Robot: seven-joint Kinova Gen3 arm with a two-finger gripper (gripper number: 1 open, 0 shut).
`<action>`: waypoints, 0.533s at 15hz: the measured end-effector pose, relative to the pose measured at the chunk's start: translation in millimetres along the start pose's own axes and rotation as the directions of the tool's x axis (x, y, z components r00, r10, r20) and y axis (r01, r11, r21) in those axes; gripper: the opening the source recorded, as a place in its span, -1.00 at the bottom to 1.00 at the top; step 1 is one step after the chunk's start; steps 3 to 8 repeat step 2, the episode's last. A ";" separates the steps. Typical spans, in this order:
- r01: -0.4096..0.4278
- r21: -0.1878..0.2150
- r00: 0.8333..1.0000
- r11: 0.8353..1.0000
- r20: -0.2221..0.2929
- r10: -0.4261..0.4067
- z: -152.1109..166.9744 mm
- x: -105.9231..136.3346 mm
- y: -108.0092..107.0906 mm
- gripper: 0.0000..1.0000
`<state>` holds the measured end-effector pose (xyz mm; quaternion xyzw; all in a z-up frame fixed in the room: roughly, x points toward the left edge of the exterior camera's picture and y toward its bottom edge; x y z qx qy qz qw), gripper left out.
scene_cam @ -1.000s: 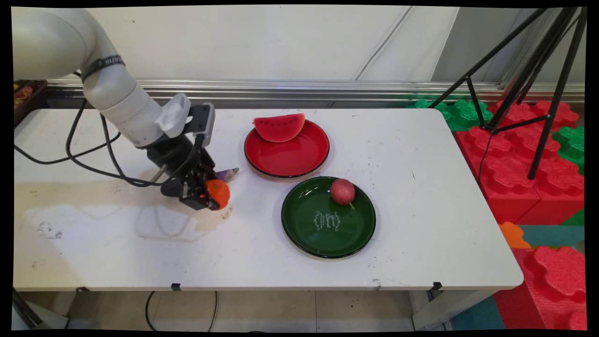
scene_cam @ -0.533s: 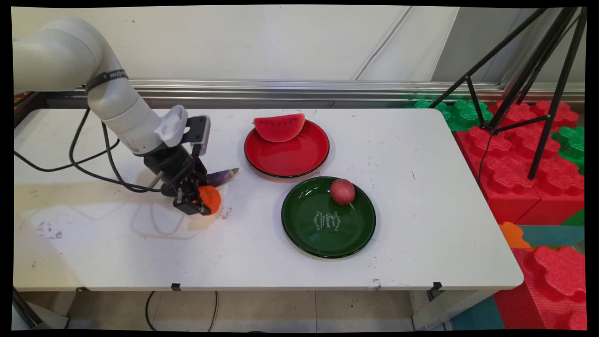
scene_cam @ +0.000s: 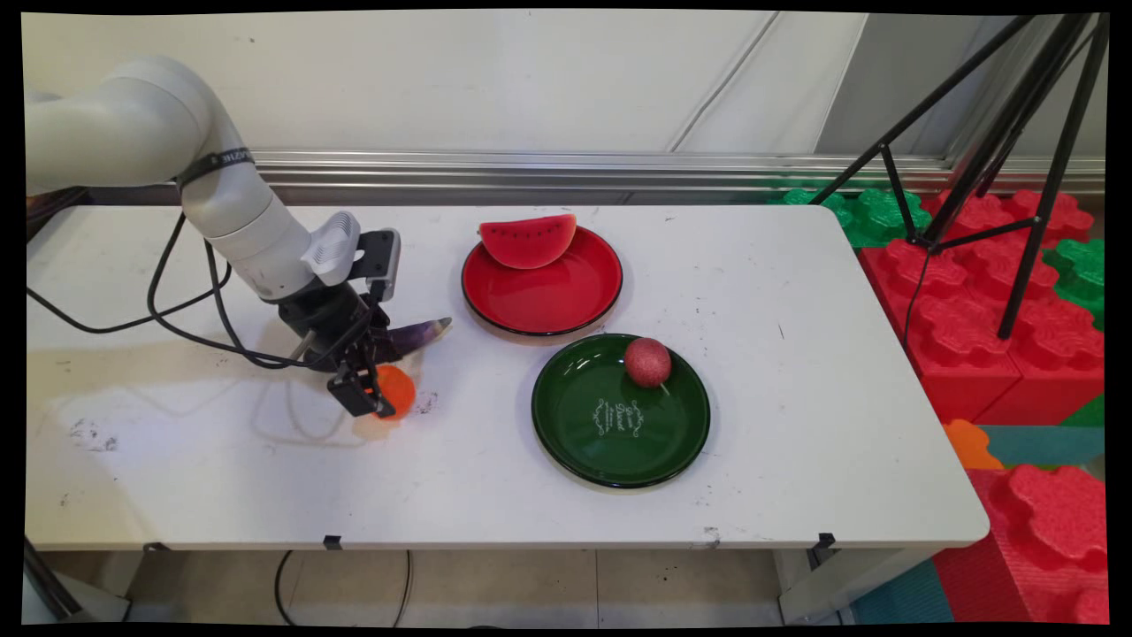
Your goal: Place the picked object on the table
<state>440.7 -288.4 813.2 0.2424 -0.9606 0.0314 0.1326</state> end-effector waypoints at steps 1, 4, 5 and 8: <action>0.003 0.000 1.000 1.000 -0.001 -0.003 0.3 -0.7 -0.8 1.00; 0.006 0.000 1.000 1.000 -0.002 -0.006 0.2 -1.7 -1.8 1.00; 0.006 0.000 1.000 1.000 -0.002 -0.006 0.2 -1.7 -1.8 1.00; 0.006 0.000 1.000 1.000 -0.002 -0.006 0.2 -1.7 -1.8 1.00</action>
